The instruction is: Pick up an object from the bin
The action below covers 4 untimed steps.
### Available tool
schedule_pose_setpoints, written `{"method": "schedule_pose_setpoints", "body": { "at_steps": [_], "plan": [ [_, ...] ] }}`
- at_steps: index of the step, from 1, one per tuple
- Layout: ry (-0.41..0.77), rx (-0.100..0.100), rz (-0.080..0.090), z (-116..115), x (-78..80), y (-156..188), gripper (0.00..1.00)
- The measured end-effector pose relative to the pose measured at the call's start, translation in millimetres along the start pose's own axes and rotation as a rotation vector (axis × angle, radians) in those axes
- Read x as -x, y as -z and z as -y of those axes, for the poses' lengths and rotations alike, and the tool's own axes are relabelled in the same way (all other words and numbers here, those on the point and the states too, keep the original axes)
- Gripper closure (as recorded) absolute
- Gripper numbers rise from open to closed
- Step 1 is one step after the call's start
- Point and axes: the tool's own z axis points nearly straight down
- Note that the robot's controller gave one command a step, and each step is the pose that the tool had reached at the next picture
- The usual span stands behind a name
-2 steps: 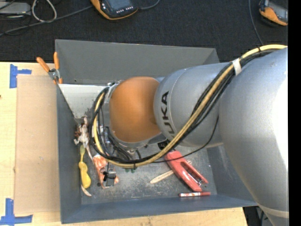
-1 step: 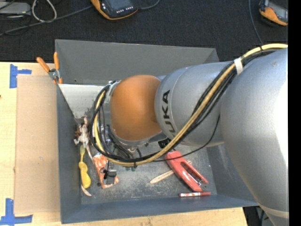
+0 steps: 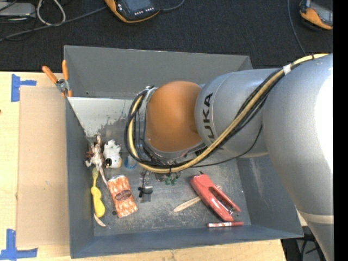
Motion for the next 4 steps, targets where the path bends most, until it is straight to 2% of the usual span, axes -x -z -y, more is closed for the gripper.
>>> {"method": "schedule_pose_setpoints", "body": {
  "at_steps": [1, 2, 3, 4],
  "plan": [
    [0.061, 0.002, 0.002, 23.6, 20.9, -24.7, 0.0],
    [0.214, 0.001, -0.001, -3.2, 11.8, -19.9, 0.0],
    [0.282, 0.0, -0.003, -56.1, -2.8, -28.7, 0.0],
    [0.415, 0.002, -0.003, -77.6, 1.0, -27.5, 0.0]
  ]
}}
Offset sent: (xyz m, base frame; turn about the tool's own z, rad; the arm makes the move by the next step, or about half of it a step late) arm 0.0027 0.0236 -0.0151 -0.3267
